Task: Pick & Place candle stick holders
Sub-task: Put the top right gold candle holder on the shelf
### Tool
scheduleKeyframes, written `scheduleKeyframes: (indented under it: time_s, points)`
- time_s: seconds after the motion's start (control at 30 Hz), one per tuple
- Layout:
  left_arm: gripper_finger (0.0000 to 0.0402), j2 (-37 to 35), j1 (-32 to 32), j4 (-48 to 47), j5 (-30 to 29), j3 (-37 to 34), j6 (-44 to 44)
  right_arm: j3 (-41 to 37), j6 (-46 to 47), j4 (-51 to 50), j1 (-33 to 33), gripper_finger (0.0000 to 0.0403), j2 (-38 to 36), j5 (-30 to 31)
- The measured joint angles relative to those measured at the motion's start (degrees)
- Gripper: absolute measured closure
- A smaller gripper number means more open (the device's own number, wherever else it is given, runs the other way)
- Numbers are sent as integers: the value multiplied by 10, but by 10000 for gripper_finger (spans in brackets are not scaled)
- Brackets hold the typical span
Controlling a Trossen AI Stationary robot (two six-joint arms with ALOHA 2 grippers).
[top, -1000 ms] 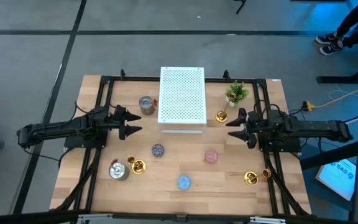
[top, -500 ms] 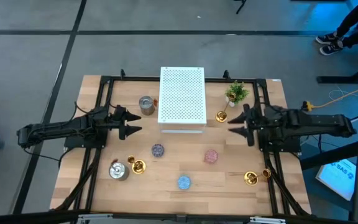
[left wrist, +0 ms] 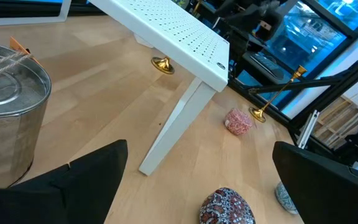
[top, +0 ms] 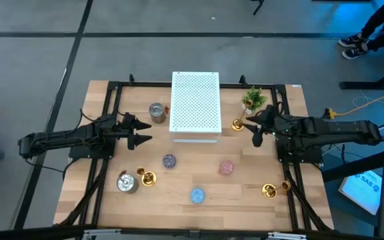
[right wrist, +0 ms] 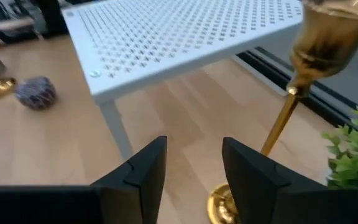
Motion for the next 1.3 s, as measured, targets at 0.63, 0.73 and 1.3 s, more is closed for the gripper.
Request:
scheduleKeyframes:
  time_s: [0.63,0.73,1.3]
  points:
    - [2,0,0,0,0,0,0,0,-89,117,-7,243,102,177]
    - [2,0,0,0,0,0,0,0,-70,122,-18,254,117,187]
    - [2,0,0,0,0,0,0,0,17,116,-35,361,126,181]
